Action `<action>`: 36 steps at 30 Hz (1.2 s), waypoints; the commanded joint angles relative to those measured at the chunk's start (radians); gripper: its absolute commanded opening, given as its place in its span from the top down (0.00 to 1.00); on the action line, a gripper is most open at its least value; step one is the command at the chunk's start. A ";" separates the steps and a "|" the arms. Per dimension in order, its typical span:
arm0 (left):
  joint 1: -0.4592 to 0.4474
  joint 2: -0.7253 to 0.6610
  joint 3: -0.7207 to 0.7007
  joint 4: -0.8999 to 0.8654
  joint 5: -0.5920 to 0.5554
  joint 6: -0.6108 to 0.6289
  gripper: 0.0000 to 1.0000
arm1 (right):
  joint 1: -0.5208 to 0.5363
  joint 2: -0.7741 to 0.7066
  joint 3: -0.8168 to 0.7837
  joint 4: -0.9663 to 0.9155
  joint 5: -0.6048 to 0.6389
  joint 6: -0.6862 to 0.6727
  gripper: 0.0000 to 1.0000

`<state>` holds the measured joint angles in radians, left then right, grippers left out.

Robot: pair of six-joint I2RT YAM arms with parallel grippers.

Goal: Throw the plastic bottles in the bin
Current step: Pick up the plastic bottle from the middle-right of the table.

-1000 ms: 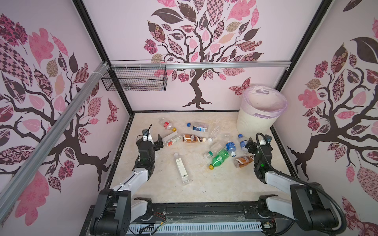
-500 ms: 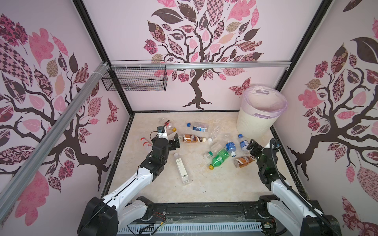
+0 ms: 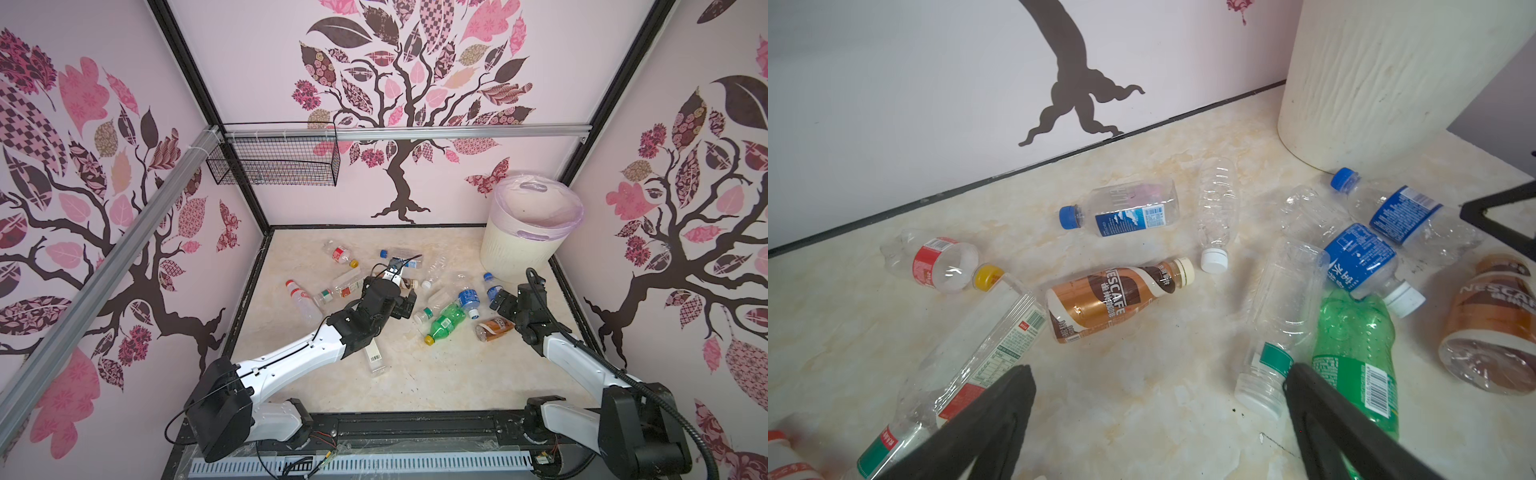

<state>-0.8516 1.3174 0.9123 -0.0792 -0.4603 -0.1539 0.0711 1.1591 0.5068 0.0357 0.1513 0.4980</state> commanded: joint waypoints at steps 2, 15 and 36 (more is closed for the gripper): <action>0.003 -0.019 -0.014 0.062 -0.002 0.008 0.01 | 0.019 0.008 0.035 -0.043 0.000 -0.033 0.01; 0.002 0.024 0.063 -0.078 0.167 -0.067 0.02 | 0.019 0.251 0.164 -0.030 0.098 -0.095 0.01; 0.003 0.003 0.067 -0.128 0.154 -0.142 0.02 | 0.021 0.489 0.349 -0.192 0.000 -0.150 0.10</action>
<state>-0.8494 1.3422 0.9295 -0.2001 -0.2989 -0.2699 0.0887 1.6352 0.8303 -0.1162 0.1547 0.3580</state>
